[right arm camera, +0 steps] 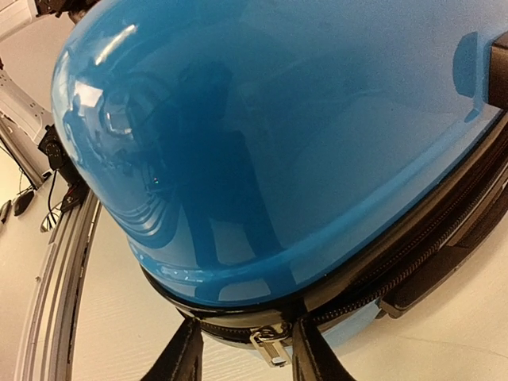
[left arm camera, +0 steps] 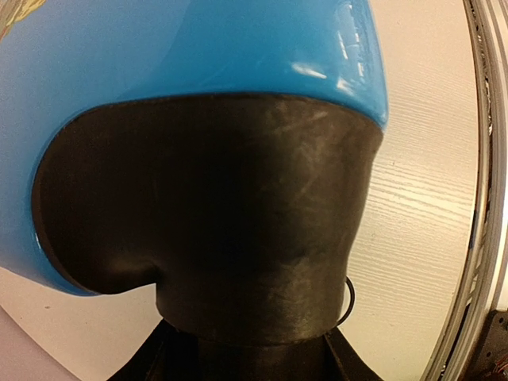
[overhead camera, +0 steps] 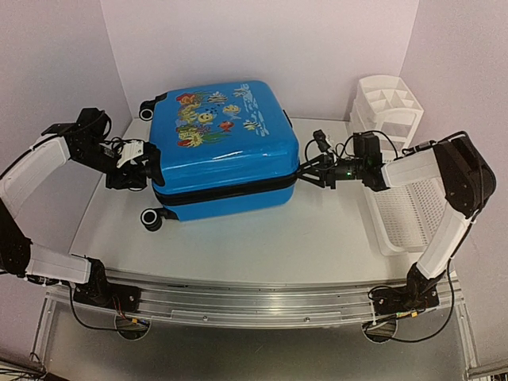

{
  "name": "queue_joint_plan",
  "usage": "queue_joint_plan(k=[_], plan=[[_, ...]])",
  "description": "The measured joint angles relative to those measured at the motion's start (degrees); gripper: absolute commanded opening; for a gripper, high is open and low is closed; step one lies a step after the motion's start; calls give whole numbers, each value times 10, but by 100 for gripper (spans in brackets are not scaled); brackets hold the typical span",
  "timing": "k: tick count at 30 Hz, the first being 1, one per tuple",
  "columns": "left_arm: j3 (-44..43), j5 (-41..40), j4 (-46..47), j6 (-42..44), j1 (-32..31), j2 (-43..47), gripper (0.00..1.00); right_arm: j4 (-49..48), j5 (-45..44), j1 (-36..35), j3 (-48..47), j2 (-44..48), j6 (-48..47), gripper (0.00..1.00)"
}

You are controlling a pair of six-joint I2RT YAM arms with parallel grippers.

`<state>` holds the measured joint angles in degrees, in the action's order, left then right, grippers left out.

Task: Open, take out, and arrange the luggage

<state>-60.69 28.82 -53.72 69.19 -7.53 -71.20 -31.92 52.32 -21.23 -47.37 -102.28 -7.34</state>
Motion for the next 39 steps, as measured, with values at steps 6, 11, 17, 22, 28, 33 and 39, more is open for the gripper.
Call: queue_joint_plan(k=[6, 11, 17, 22, 28, 33, 39], plan=[[-1, -3, 1, 0, 0, 0, 0, -2, 4, 3, 0, -6, 8, 0], [-2, -4, 0, -3, 0, -1, 0, -1, 5, 5, -1, -6, 21, 0], [-2, -3, 2, -7, -2, 0, 0, 3, -35, -7, 9, 13, 33, 0], [4, -4, 9, -11, -3, 5, 0, -1, -96, -27, 31, 38, 41, 4], [5, -6, 13, -12, -2, 7, 0, -19, -145, -50, 49, 49, 65, 27], [9, -5, 18, -11, -2, 8, 0, -28, -163, -59, 59, 57, 76, 29], [10, -5, 20, -12, -3, 9, 0, -33, -168, -62, 59, 58, 90, 41]])
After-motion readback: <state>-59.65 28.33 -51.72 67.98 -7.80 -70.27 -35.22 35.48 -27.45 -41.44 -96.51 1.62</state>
